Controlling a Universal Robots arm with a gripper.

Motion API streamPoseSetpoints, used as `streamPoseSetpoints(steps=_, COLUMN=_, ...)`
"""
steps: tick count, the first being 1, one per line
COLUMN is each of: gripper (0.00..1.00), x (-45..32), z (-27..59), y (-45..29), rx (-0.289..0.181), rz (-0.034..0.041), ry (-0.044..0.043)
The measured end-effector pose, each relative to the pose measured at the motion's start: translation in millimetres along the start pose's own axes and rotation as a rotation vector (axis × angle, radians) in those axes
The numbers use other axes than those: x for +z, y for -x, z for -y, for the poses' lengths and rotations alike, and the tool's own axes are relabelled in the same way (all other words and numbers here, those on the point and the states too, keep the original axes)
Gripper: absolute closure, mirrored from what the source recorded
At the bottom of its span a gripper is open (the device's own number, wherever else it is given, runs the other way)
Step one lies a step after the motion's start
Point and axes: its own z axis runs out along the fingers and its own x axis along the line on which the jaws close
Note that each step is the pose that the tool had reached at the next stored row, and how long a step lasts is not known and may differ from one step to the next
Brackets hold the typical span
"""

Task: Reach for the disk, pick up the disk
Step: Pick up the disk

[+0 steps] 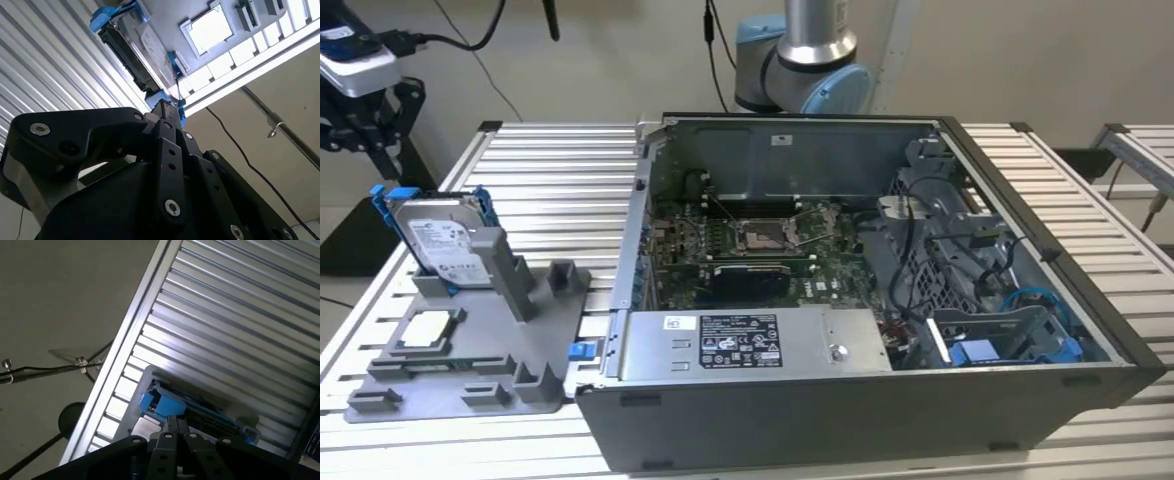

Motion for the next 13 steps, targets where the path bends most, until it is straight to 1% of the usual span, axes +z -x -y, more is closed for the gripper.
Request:
streamPoseSetpoints(steps=7, gripper=1.0, x=-0.1, z=0.0, y=0.0, rx=-0.127, rz=0.0019, ry=-0.003)
streamPoseSetpoints(steps=13, gripper=1.0, x=0.0, z=0.0, y=0.0, rx=-0.232, rz=0.0074, ry=-0.0074)
